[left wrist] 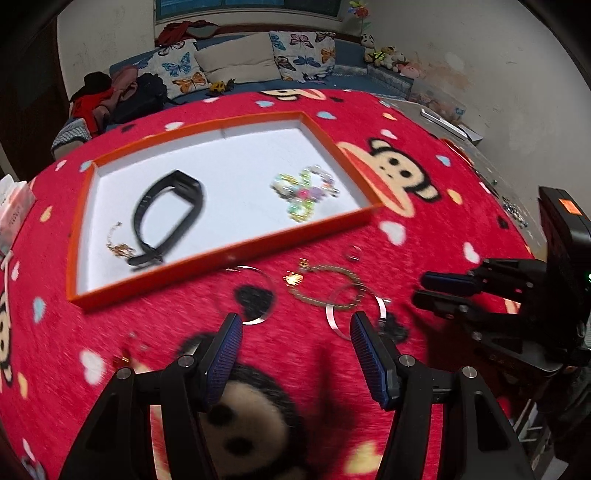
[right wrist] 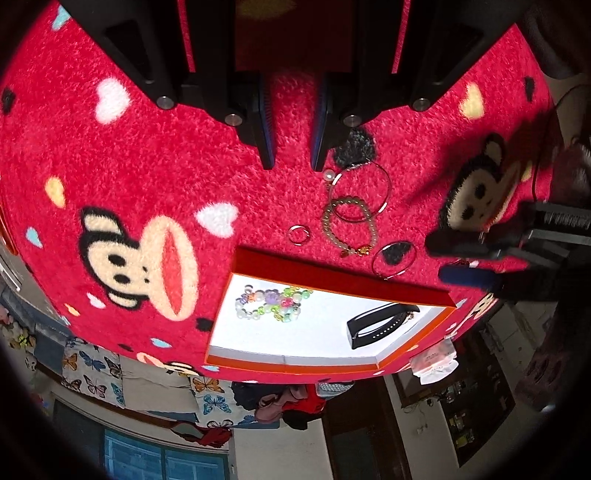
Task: Organize jewelry
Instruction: 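Move the left tool toward the hoop earring and brown bead bracelet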
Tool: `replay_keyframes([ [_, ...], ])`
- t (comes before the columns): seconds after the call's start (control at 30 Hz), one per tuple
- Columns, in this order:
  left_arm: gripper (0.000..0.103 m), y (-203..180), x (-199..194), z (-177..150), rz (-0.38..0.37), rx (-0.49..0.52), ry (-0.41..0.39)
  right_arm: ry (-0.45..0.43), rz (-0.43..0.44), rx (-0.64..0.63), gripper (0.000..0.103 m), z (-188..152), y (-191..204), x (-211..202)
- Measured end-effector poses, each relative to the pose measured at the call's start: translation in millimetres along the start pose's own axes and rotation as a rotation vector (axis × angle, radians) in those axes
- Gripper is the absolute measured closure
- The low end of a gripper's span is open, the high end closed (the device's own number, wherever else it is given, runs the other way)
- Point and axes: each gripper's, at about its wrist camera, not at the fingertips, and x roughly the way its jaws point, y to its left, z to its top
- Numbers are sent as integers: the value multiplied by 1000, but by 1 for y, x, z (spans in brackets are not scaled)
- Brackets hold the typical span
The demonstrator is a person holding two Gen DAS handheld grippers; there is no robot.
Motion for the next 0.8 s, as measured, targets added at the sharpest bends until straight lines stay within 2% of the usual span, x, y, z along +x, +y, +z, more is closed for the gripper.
replay_keyframes([
  [0.17,38,-19,12,8,1,-78,51,-2,16,28,81,-6,-9,0],
  [0.4,38,-12,48,25,-19,-334,176,-17,51,75,81,-13,-21,0],
  [0.57,38,-15,63,30,10,-400,224,-34,67,84,81,-15,-22,0],
  [0.8,38,-20,71,37,47,-466,242,-51,78,88,81,-17,-25,-1],
])
